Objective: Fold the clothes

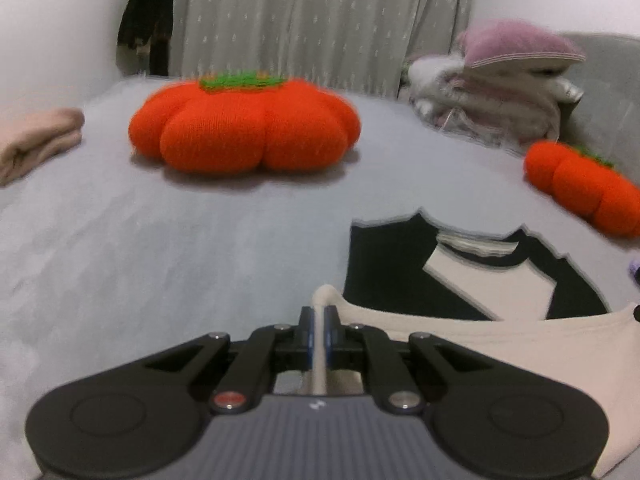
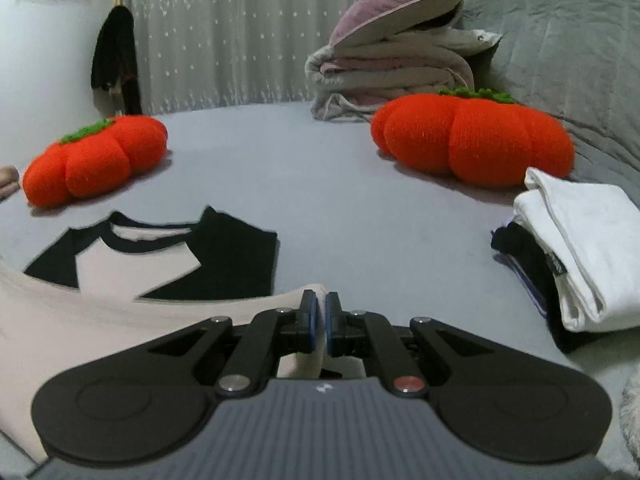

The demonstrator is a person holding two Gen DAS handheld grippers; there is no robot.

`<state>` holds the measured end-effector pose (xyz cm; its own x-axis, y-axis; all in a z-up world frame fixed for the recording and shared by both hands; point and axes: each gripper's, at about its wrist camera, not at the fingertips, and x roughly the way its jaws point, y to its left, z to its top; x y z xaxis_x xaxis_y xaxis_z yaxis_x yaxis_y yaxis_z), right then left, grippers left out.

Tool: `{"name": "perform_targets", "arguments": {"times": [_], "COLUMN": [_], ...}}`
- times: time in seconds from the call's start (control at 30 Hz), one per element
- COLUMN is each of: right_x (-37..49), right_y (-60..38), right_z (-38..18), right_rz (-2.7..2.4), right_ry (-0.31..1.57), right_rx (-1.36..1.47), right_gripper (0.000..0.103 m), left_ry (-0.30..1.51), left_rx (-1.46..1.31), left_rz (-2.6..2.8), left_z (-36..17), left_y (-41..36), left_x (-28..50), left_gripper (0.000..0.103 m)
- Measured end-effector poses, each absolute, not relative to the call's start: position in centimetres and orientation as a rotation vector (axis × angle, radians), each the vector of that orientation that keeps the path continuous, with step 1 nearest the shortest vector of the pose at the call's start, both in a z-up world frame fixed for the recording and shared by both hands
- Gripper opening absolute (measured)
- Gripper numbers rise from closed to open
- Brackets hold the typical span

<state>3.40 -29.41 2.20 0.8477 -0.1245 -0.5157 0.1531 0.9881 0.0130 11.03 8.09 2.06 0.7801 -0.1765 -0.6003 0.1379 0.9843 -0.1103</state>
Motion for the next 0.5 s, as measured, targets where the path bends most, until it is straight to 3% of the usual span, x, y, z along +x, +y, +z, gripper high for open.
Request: {"name": "perform_targets", "arguments": {"times": [0.13, 0.2, 0.23, 0.27, 0.3, 0.5], "right_x": [4.1, 4.1, 4.1, 4.1, 4.1, 6.0], "right_y": [-29.7, -29.6, -29.6, -29.6, -29.9, -32.8], "right_z": [-0.2, 0.4, 0.8, 1.2, 1.5, 3.1], "right_rz": [-0.165, -0.158, -0.153, -0.152, -0.159, -0.115], "right_ry": [0.624, 0.624, 0.625, 0.622, 0.61, 0.596], "right_rx": [0.07, 0.064, 0.062, 0.062, 0.072, 0.192], "right_gripper": [0.005, 0.009, 0.015, 0.028, 0.036, 0.036], "left_ry": [0.669, 0.681, 0.69, 0.696, 0.698, 0.678], "left_rx": [-0.011, -0.018, -0.015, -0.013, -0.018, -0.024], "left_rz": [-0.165, -0.163, -0.148, -0.126, -0.115, -0.097], "left_z": [0.9, 1.4, 1.6, 1.8, 2.1, 4.1], "left_y": [7.7, 7.8, 8.0, 8.3, 8.7, 10.5], "left_x": [11.3, 11.4, 11.5, 11.6, 11.8, 14.4], "left_gripper": [0.007, 0.015, 0.034, 0.051, 0.053, 0.052]}}
